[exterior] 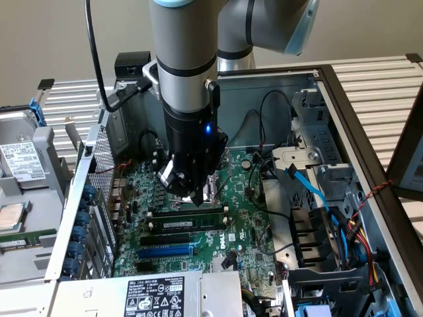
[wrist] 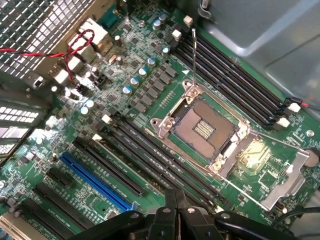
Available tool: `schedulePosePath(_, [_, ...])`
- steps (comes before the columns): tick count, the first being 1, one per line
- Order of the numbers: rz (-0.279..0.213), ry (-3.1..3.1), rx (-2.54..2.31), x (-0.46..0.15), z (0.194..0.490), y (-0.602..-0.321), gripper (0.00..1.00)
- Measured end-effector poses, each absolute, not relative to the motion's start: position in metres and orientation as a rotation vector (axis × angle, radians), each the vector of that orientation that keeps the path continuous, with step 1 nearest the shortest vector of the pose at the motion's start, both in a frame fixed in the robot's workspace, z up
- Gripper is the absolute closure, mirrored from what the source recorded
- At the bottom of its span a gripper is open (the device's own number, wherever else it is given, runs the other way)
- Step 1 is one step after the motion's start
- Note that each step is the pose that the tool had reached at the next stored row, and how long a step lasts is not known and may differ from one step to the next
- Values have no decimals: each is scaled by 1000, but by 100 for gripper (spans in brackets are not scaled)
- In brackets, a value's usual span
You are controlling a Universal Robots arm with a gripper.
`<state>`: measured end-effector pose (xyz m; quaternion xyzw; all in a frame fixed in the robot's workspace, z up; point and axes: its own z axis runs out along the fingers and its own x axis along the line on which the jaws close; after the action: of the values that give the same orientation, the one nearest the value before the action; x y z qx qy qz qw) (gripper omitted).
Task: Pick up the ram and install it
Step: 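Press down the ram until it locks into place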
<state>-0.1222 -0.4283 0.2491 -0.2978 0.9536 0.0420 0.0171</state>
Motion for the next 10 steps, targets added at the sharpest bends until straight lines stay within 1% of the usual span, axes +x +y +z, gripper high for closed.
schedulePosePath(10, [125, 3028, -654, -122, 249, -428, 89])
